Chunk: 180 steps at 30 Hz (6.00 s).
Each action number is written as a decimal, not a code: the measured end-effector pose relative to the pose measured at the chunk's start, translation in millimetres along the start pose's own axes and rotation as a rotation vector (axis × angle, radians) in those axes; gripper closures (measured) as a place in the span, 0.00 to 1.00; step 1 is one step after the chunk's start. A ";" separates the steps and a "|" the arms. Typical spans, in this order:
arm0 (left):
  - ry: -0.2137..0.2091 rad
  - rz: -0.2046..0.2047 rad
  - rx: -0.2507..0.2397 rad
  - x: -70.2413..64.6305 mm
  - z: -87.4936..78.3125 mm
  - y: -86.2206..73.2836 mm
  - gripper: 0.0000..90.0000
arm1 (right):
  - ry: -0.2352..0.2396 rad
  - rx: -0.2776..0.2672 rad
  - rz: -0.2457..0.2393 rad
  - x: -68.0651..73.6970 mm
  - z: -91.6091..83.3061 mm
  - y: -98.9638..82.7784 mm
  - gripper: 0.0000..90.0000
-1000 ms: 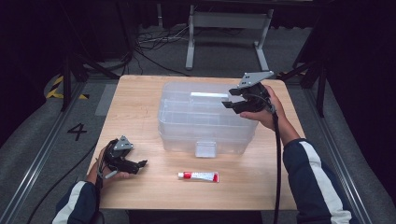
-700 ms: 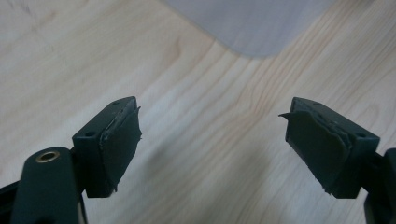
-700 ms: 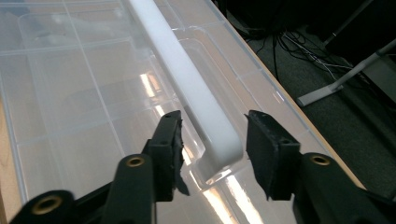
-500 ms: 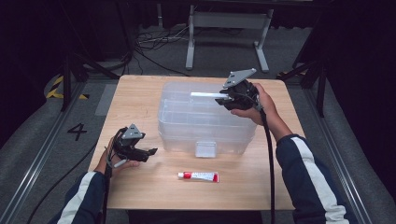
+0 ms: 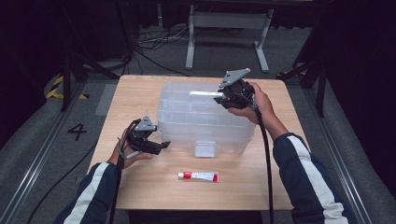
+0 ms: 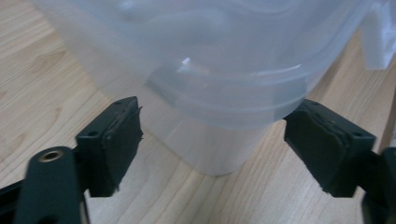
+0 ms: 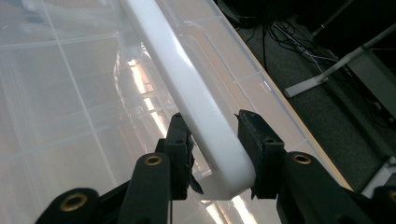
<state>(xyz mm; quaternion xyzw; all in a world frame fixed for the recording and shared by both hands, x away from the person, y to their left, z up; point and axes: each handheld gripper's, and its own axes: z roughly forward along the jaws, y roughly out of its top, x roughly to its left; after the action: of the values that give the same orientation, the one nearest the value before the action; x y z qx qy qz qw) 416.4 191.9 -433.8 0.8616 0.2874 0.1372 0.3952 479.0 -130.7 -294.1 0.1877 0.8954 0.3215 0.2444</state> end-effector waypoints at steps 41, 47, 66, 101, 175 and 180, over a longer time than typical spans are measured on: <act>0.017 -0.026 -0.017 11.4 -26.5 -12.1 0.33 | -0.011 -0.011 -0.036 13.6 16.1 19.4 0.75; 0.019 -0.013 -0.008 12.1 -31.6 -13.9 0.43 | 0.007 -0.012 -0.032 11.0 13.6 18.8 0.75; 0.007 0.040 0.021 7.1 -36.4 -12.1 0.72 | 0.007 -0.024 -0.019 -0.1 8.3 25.2 0.78; -0.037 0.010 -0.003 26.7 -21.8 -4.0 0.42 | 0.012 0.022 -0.035 -10.9 15.1 27.8 0.77; -0.147 0.056 -0.131 41.2 -18.2 35.8 0.29 | 0.005 0.000 0.009 -50.4 13.3 30.0 0.76; -0.128 0.053 -0.134 41.5 -17.7 37.7 0.27 | 0.017 -0.005 0.020 -51.9 11.0 30.4 0.77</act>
<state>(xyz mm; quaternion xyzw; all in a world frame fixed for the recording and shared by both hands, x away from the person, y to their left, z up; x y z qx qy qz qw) 455.8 207.9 -393.3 0.8475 0.2289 0.1111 0.4659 532.7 -129.0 -264.7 0.1934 0.8947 0.3277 0.2340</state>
